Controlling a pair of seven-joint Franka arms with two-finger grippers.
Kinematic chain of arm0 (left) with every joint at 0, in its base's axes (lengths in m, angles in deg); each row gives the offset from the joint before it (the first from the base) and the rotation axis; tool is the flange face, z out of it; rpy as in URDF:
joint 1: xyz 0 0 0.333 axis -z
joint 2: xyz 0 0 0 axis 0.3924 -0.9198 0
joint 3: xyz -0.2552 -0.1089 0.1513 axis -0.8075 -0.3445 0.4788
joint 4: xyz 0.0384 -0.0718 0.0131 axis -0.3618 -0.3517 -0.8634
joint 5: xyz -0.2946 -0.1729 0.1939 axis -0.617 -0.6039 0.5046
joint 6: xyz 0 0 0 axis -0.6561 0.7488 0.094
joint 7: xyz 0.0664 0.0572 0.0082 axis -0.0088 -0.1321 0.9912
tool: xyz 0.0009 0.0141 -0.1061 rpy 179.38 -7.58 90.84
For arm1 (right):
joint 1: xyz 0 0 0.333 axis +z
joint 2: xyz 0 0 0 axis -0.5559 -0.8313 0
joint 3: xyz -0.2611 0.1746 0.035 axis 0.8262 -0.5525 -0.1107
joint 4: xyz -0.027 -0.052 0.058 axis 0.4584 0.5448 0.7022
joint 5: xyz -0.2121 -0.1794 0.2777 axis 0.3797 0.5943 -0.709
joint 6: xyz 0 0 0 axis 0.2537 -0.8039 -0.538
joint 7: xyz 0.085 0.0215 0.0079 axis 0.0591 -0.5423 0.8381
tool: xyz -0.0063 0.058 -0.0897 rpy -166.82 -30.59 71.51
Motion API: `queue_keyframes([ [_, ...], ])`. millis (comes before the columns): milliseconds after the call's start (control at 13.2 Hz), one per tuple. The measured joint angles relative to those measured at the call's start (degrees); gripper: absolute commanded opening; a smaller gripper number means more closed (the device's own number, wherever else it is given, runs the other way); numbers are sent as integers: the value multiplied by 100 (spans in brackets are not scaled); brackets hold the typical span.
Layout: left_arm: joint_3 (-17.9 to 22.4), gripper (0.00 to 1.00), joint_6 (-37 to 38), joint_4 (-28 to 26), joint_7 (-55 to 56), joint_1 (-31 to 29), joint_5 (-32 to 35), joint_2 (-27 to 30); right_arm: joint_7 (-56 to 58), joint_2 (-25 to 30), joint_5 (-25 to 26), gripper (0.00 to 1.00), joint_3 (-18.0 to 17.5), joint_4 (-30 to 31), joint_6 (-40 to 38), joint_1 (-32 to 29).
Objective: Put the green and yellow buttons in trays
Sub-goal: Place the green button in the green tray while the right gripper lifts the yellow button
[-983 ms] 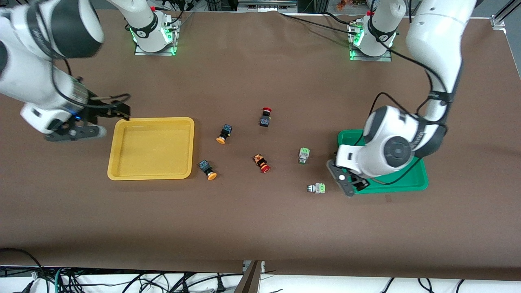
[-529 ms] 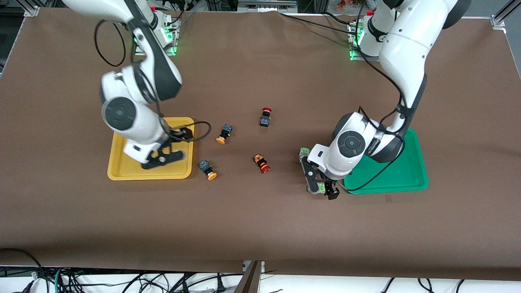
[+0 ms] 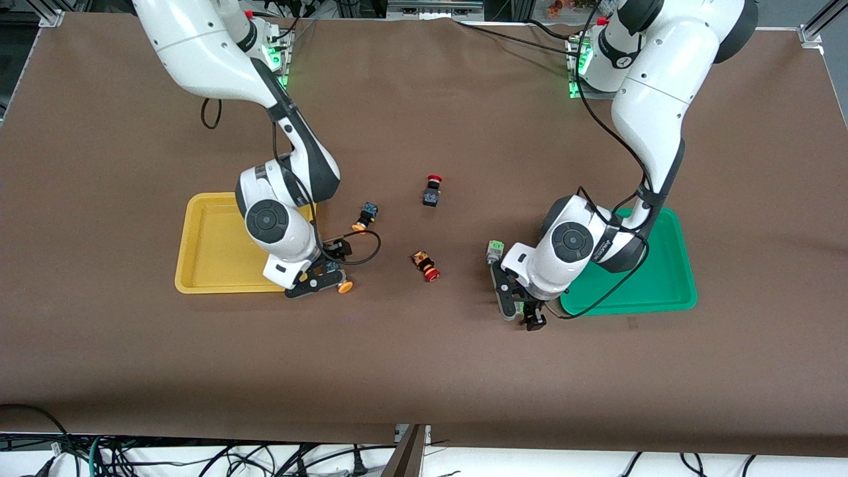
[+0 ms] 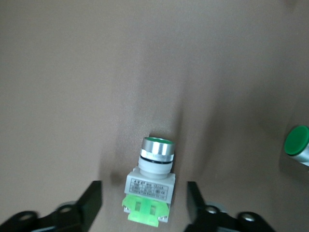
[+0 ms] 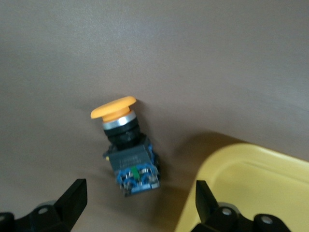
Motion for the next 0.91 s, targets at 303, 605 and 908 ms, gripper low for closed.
queue_keyframes([
  [303,-1,0,-42,18,2,-21,0,-10,0,-182,-3,75,-23,58,427,33],
  [605,-33,0,1387,111,192,-172,-493,586,0,-180,-3,62,-36,55,434,47],
  [908,-27,0,3276,76,203,-960,-770,1370,4,-171,-3,2,-37,53,437,44],
])
